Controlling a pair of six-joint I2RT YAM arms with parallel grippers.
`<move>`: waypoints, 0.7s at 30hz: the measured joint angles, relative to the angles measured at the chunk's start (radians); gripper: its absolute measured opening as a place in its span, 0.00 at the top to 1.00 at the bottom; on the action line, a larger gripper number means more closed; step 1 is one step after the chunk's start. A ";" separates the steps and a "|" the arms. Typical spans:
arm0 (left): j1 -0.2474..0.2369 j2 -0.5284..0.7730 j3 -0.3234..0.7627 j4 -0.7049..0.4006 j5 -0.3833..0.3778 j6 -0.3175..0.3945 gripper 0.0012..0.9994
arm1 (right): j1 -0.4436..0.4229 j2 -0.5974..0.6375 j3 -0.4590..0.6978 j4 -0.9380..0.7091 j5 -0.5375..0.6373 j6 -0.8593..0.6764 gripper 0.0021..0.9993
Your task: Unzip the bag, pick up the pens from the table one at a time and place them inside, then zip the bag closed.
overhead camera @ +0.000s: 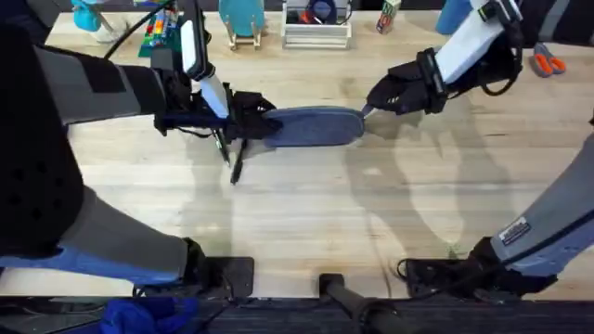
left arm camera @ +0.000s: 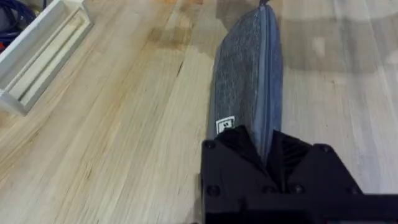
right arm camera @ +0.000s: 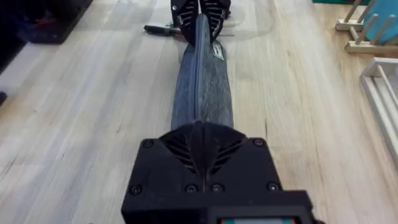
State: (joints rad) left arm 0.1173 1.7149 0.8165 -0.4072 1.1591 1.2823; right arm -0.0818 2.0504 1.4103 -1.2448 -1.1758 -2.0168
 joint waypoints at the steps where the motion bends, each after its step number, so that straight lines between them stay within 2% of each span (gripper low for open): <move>1: 0.000 0.000 0.000 0.000 0.000 0.000 0.96 | 0.000 0.000 0.002 -0.005 0.000 0.000 0.97; 17: 0.000 0.000 0.000 0.000 0.000 0.000 0.96 | 0.000 -0.045 0.042 -0.068 -0.012 -0.005 0.97; 20: 0.000 0.000 0.000 0.000 0.000 0.000 0.96 | 0.000 -0.045 0.042 -0.068 -0.015 -0.005 0.89; 21: 0.000 0.000 0.000 0.000 0.000 0.000 0.96 | 0.000 -0.045 0.043 -0.068 -0.015 -0.006 0.82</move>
State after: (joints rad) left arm 0.1173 1.7149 0.8165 -0.4068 1.1591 1.2823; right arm -0.0818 2.0056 1.4528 -1.3129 -1.1911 -2.0224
